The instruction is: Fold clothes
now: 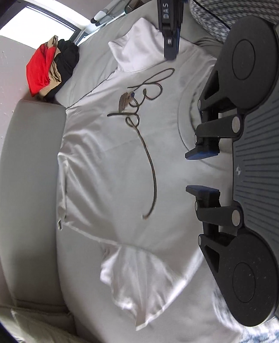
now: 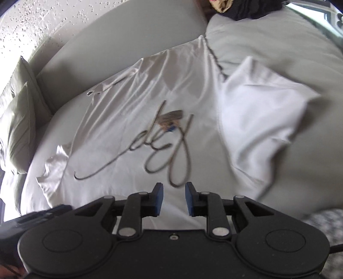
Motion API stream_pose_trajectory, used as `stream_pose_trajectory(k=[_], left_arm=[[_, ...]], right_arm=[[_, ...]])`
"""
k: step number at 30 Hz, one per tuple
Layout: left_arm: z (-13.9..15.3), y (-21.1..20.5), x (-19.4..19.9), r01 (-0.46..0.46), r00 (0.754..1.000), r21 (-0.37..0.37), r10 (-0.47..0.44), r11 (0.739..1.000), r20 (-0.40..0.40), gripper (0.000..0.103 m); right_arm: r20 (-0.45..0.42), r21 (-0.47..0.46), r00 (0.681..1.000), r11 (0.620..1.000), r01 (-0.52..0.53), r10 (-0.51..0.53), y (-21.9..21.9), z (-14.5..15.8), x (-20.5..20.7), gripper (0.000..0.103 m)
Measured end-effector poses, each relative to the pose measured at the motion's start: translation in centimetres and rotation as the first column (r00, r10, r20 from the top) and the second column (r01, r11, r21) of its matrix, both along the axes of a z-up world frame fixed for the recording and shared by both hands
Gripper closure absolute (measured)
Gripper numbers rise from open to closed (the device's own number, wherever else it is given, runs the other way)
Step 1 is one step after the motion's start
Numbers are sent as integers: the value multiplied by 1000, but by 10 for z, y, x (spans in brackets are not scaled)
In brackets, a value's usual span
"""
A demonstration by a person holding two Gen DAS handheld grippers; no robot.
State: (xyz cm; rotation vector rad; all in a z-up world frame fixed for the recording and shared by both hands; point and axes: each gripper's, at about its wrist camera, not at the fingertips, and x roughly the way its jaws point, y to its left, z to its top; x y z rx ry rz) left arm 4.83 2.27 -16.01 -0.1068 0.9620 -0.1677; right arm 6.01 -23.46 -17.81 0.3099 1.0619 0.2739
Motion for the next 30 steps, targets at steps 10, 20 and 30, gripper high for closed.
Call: stream_pose_trajectory(k=[10,20,30], left_arm=[[-12,-12,-23,92,996,73,-91,993,-18,80],[18,13,-47,76,997,-1,-76,997,-28,80],[117,60,-5,-72,968,-10,72,997,239,65]], right_arm=[[-34,-81,992,989,-122,120,23,-19,-24,81],[-110,47,990,995,-83,88,3,7,-59,81],[217,161,975,984,-74,38,-2,128,-19,61]])
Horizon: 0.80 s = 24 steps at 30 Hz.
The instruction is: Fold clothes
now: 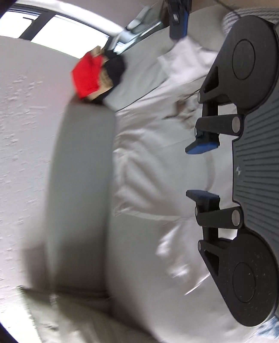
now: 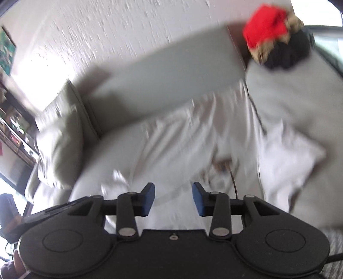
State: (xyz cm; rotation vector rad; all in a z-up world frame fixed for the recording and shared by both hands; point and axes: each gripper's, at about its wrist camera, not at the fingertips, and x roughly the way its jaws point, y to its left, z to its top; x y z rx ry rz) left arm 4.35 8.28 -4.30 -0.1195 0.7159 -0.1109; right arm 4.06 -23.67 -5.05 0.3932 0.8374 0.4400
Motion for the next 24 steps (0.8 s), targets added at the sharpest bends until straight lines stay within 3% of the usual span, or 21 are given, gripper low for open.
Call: stream_pose_trajectory(k=[2,4,10,12,14,19,24], left_arm=[[8,8,16,-22,1000,-5,22,1000,21,64],[8,14,35,-54,998,-7,54,999,26,61],[-21,24,103,-130,991,-24,129,991,-28,61],[-36,25,131,-125,991,-31,123,992,-55,69],[-50,24,160,-115,990,-40,111,993,-84,76],[-85,19,223,-89,988,-53,81,995,-130,80],[-120,19,276,-102,982,-81,87,992,-170,80]], right_arm=[[27,-2,1000,1000,14,-14,0,8,16,50],[49,-8,998,1000,30,-29,0,13,33,46],[28,-12,994,994,106,-105,-5,-7,100,44],[9,-18,991,991,132,-131,-7,-20,130,49],[-7,-29,989,989,148,-148,-11,-34,166,70],[-47,-56,971,972,230,-233,-27,-78,251,71],[-87,-108,953,954,281,-290,-41,-128,334,65]])
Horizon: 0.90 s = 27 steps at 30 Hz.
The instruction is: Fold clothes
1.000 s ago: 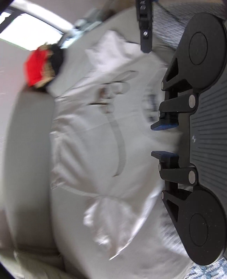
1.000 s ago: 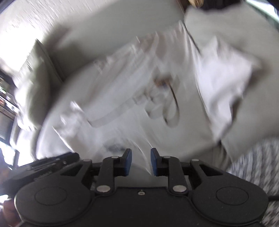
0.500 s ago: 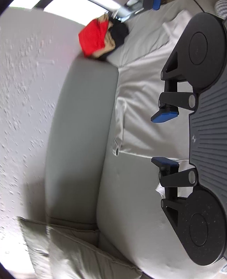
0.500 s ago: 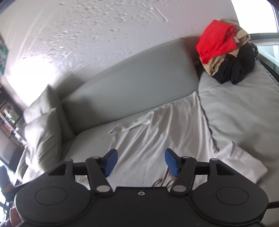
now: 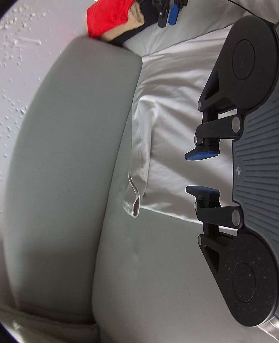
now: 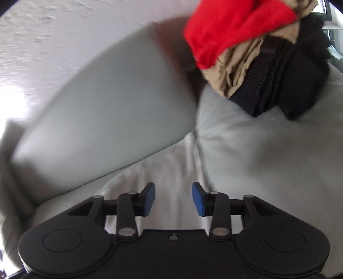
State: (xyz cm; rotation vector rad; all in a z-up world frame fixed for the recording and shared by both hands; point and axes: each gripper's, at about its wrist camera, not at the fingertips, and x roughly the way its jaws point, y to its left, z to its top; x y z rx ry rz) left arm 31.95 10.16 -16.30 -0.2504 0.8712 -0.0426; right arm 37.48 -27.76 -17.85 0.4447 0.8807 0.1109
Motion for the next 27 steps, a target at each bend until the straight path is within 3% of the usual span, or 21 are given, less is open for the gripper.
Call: stream_pose_trajectory(k=[5,12,13,15,16,20,25,27], left_arm=[[-21,0,29,-16,1000,12,17,1000,-23,80],[-30,-5,37,7,1000,21,-7,1000,-15,78],[-31,-5,37,7,1000,22,-7,1000,-16,78],[-31,-1,34,-4,1000,22,4,1000,-18,78],[-32,1,33,-10,1000,22,10,1000,-19,78],[-28,5,26,-18,1000,36,18,999,-11,78],[-25,11,26,-50,999,57,50,997,-9,71],[-23,14,31,-69,998,67,68,995,7,66]], right_arm=[[11,-73,1000,997,8,-7,-1,-35,57,65],[19,-123,998,991,-59,62,15,-62,100,69],[19,-152,997,986,-70,74,20,-65,102,73],[17,-211,995,973,-91,97,30,-69,103,93],[18,-241,994,965,-100,107,34,-69,101,97],[192,-280,980,960,9,46,31,-46,67,98],[162,-245,982,960,136,-98,2,-50,53,98],[164,-233,982,963,132,-95,-1,-52,49,97]])
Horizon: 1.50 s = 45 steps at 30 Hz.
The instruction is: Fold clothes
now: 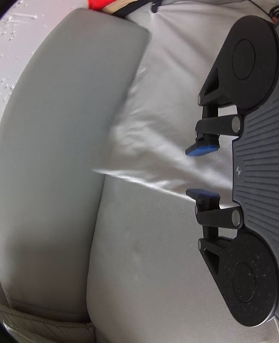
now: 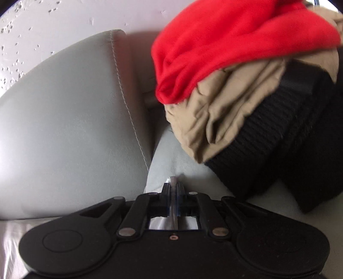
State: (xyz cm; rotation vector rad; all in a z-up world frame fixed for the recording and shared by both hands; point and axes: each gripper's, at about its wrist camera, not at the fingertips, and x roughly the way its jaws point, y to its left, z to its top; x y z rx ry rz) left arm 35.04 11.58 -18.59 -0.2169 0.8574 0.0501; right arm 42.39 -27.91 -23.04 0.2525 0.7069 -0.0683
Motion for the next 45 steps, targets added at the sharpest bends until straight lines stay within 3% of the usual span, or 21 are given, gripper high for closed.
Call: stream_pose_trajectory(k=[4,7,8,12,17,19,21,22,24,28,30,32,34,36,39,40,41,43,45], left_arm=[[6,9,24,-19,999,69,16,997,32,55],[8,18,53,-13,999,75,10,997,43,47],[7,21,63,-12,999,61,9,998,46,46],[3,33,95,15,999,-35,-13,999,33,45],[-16,41,122,-1,1000,-107,-2,994,-22,57],[-17,39,125,15,1000,-83,-15,996,-6,70],[-16,36,126,44,999,-61,-45,997,-3,100],[-15,34,125,60,998,-55,-60,997,5,102],[-10,30,120,61,997,26,-62,998,35,102],[-2,40,109,-2,996,94,-6,996,89,102],[1,43,106,-27,995,146,12,989,101,102],[1,46,105,-31,995,167,14,986,100,102],[0,46,103,-16,996,181,-1,983,94,102],[-1,44,104,-6,995,193,-12,981,95,101],[0,41,109,-11,996,187,-7,982,93,101],[-1,40,109,-14,996,185,-3,983,90,101],[-1,40,108,-19,996,186,2,982,92,101],[1,39,107,-31,993,195,9,980,114,101],[4,32,107,-44,987,224,8,974,160,101]], right_arm=[[-15,44,998,998,-52,53,-2,-3,-3,93],[-32,157,995,984,-86,92,-11,-5,-4,71],[-37,198,994,975,-96,106,-15,-5,-4,65],[-64,308,991,947,-91,117,-26,-7,-7,58],[-90,366,988,927,-82,123,-35,-13,-12,58],[-94,373,987,924,-86,130,-36,-15,-13,58],[-96,367,986,926,-92,136,-36,-17,-14,58],[-96,362,986,927,-95,139,-35,-17,-14,58],[-91,350,986,931,-101,141,-32,-19,-15,58],[-90,314,986,944,-107,141,-24,-26,-12,58],[-98,260,986,960,-104,134,-15,-29,-10,67],[-120,195,984,975,-103,128,-6,-33,-7,88],[-154,161,976,978,-130,155,4,-38,-3,93],[-182,155,964,974,-164,192,13,-43,0,91],[-185,154,962,973,-173,201,21,-47,1,77],[-187,115,963,978,-173,192,26,-49,1,84],[-193,58,965,984,-171,179,31,-52,1,99],[-149,7,977,988,-155,154,37,-51,-5,99],[-30,-10,991,991,-131,130,39,-43,-19,99]])
